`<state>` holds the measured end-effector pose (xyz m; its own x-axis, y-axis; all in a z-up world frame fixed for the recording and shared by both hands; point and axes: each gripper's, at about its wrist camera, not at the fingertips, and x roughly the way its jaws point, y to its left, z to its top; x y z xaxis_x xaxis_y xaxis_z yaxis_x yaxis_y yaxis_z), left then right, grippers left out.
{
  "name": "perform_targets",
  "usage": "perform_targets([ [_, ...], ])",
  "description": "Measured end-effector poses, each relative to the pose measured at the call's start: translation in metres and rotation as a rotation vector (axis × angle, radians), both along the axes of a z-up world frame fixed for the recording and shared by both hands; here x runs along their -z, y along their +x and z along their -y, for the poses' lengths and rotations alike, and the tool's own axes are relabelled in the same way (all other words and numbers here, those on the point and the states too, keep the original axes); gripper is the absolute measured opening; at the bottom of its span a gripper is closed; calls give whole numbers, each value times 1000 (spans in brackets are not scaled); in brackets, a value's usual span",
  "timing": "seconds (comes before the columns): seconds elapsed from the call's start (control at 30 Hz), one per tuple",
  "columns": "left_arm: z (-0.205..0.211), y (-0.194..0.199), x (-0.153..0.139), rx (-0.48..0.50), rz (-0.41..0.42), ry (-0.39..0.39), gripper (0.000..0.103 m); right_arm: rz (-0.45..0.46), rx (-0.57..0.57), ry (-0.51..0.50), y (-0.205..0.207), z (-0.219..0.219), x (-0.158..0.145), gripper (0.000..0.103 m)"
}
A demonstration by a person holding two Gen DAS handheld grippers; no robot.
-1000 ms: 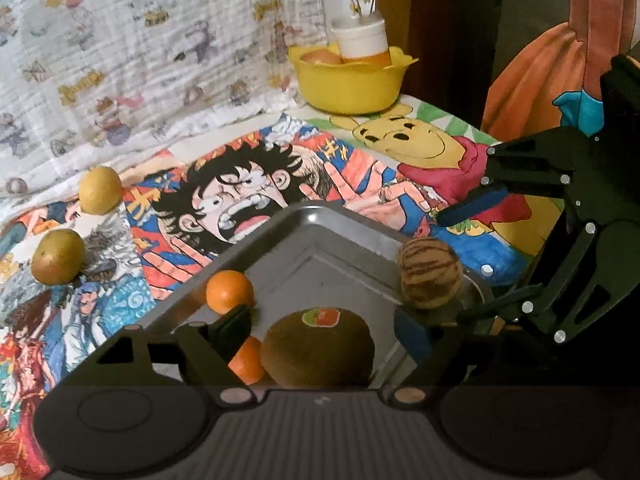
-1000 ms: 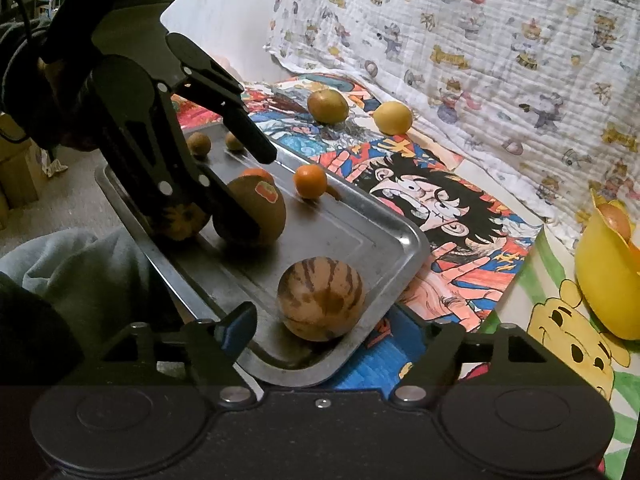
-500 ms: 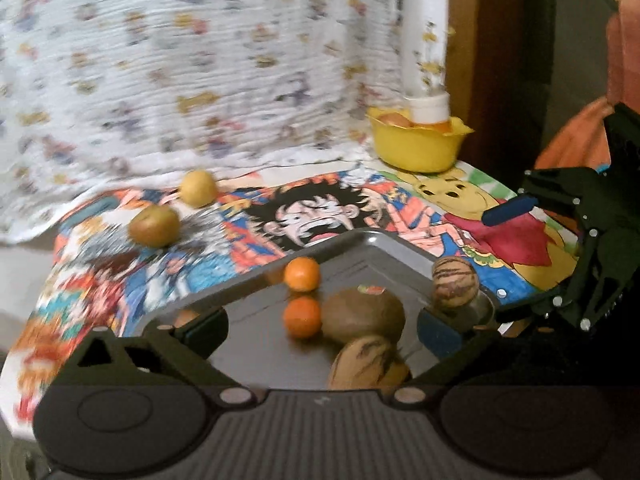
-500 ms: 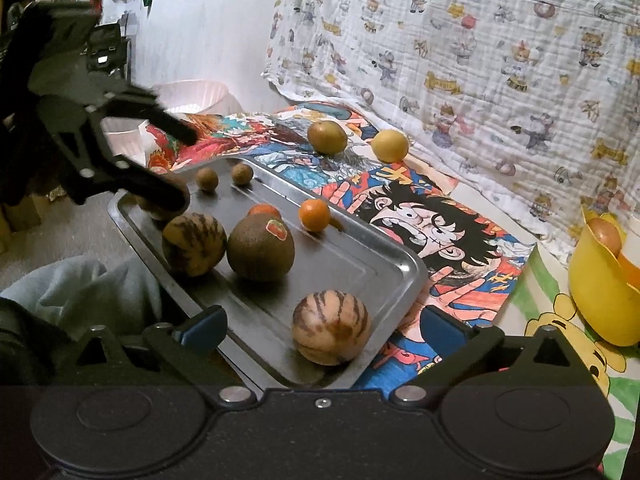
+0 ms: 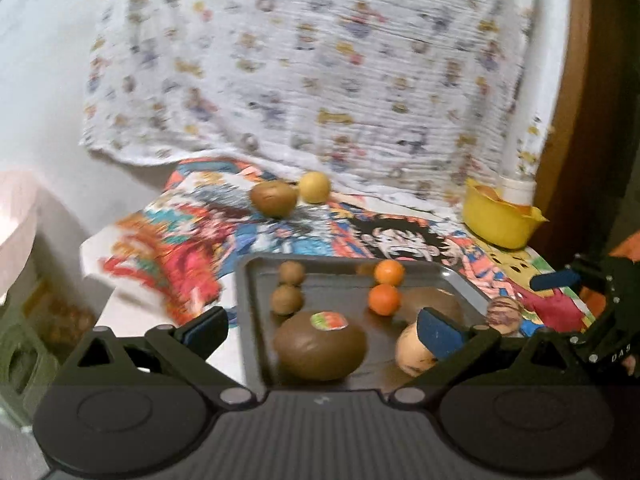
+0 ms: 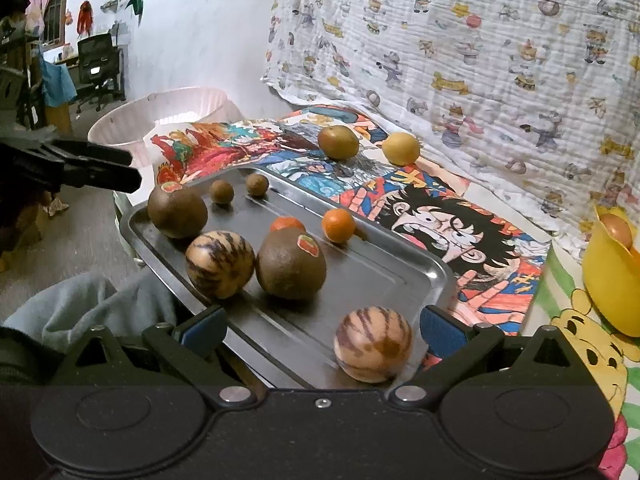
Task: Organize fruits
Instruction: 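Open both tools and withdraw them from the tray toward the lemons and pear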
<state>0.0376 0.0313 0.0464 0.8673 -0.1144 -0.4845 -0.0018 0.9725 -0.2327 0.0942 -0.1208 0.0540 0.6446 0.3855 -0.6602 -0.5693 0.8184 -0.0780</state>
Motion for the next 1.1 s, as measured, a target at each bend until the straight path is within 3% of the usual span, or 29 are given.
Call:
perform_targets([
  [0.53, -38, 8, 0, -92, -43, 21, 103, -31, 9, 77, 42, -23, 9, 102],
  [1.1, -50, 91, -13, -51, -114, -12, 103, 17, -37, 62, 117, -36, -12, 102],
])
